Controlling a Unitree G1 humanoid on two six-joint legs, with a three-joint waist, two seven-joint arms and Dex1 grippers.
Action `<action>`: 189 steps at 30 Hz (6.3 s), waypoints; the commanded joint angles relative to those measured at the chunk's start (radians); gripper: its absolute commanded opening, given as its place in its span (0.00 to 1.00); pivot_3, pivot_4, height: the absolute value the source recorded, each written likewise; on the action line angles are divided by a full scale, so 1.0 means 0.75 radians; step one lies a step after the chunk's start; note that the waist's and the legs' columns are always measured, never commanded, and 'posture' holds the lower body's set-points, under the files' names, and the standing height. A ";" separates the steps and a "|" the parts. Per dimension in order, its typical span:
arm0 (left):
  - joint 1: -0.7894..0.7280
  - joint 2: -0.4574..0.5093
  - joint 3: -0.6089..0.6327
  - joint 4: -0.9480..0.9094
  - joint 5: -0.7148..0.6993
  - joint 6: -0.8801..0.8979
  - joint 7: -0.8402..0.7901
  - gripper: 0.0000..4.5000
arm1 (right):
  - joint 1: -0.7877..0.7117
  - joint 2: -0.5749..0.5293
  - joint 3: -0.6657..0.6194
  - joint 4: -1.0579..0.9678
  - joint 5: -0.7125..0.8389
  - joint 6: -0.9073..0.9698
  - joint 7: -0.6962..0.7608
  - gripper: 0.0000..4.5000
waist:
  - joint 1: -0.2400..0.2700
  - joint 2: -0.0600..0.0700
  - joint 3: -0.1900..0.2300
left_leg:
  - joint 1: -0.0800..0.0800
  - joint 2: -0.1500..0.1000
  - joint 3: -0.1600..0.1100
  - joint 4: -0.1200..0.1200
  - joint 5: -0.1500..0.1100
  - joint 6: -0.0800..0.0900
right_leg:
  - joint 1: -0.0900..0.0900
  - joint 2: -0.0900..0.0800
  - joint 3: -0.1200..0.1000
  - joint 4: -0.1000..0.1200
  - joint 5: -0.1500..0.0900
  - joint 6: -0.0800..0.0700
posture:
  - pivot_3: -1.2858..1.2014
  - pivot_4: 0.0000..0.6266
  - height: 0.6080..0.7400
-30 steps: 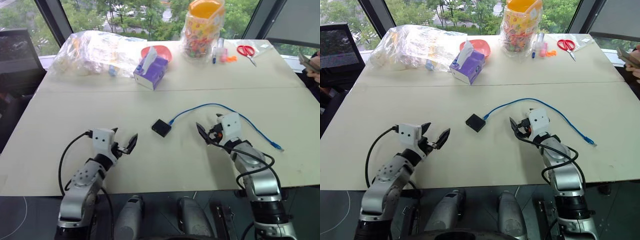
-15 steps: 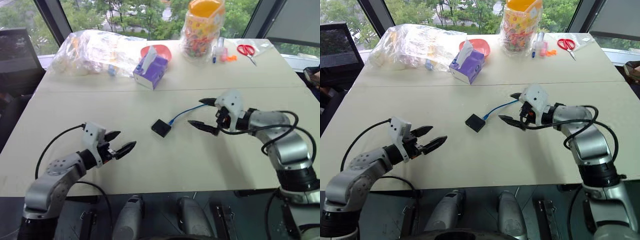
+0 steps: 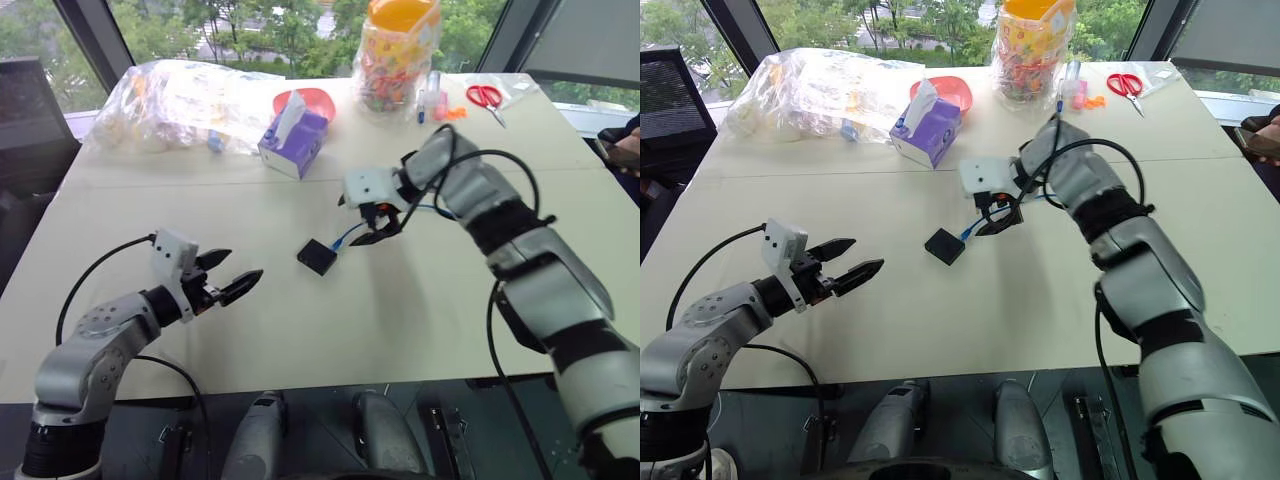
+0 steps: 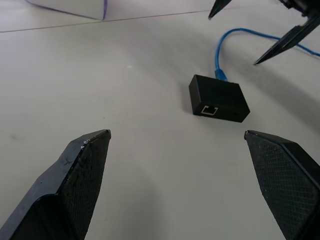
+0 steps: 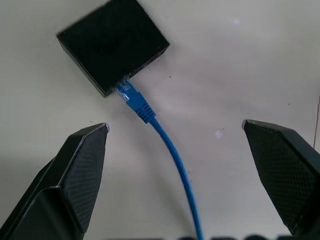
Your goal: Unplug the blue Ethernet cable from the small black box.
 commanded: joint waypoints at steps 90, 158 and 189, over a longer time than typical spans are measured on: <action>-0.644 0.152 -0.169 0.355 -0.114 0.029 -0.674 0.11 | 0.522 0.034 -0.524 -1.289 0.968 1.274 -0.124 0.99 | -0.003 -0.002 0.001 | 0.017 0.002 -0.002 0.002 0.002 -0.003 | 0.006 0.004 0.004 0.022 -0.012 -0.010 | 0.52 0.24 0.90; -0.614 0.188 -0.138 0.238 -0.225 0.115 -0.639 0.11 | 0.433 0.030 -0.475 -1.066 0.931 1.334 0.019 0.03 | -0.003 -0.002 0.001 | 0.002 0.002 -0.002 0.003 0.002 -0.003 | -0.007 0.004 0.003 0.022 -0.009 -0.005 | 0.52 0.24 0.90; -0.587 0.207 -0.124 0.202 -0.265 0.140 -0.618 0.11 | 0.471 -0.011 -0.531 -1.078 0.950 1.328 -0.003 0.59 | -0.004 -0.002 0.001 | 0.002 0.002 -0.002 0.003 0.002 -0.003 | -0.008 0.004 0.003 0.023 -0.009 -0.005 | 0.52 0.24 0.90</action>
